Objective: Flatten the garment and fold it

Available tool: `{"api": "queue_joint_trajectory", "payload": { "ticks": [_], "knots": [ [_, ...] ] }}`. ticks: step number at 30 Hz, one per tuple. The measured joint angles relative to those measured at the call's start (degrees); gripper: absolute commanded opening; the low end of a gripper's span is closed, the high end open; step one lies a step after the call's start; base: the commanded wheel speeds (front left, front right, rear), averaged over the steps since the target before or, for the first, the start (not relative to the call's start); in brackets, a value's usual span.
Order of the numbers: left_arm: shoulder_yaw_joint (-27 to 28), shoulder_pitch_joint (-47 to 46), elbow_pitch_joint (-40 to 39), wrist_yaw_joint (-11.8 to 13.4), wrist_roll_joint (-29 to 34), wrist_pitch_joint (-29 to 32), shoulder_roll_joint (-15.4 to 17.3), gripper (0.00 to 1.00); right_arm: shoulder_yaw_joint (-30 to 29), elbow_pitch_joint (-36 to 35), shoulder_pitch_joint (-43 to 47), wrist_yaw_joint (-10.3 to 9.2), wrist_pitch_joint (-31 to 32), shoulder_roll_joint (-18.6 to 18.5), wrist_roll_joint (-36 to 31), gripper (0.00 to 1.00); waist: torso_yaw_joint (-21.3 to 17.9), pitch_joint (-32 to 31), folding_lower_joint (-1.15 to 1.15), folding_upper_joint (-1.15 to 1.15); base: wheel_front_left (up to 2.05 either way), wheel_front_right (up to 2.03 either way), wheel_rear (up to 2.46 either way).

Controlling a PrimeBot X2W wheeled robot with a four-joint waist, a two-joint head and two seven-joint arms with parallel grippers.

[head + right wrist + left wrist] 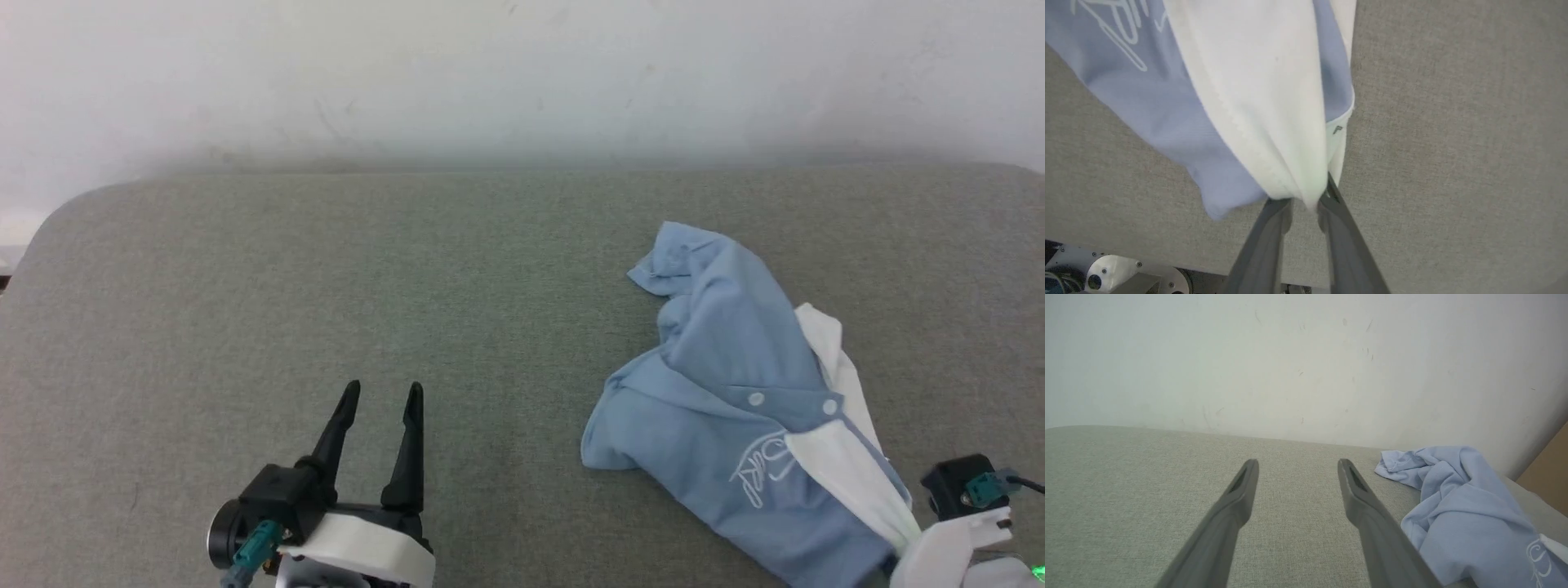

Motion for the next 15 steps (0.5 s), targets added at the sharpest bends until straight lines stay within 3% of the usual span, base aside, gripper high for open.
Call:
{"api": "queue_joint_trajectory", "payload": {
  "ticks": [7,15],
  "knots": [
    [-0.2,-0.47,0.22,0.0,-0.19,0.0,-0.02,1.0,2.1,-1.51,-6.25,-0.01,-12.83,2.69,2.61,1.0,-0.92,-0.6,0.0,0.0,0.0,0.0,0.0],
    [-1.47,-0.47,0.2,-0.25,-1.59,0.0,-0.02,1.0,1.71,-2.23,-10.45,-0.02,-33.88,4.67,6.03,1.0,-0.89,-0.99,0.01,0.0,0.0,0.0,0.0]
  ]
}}
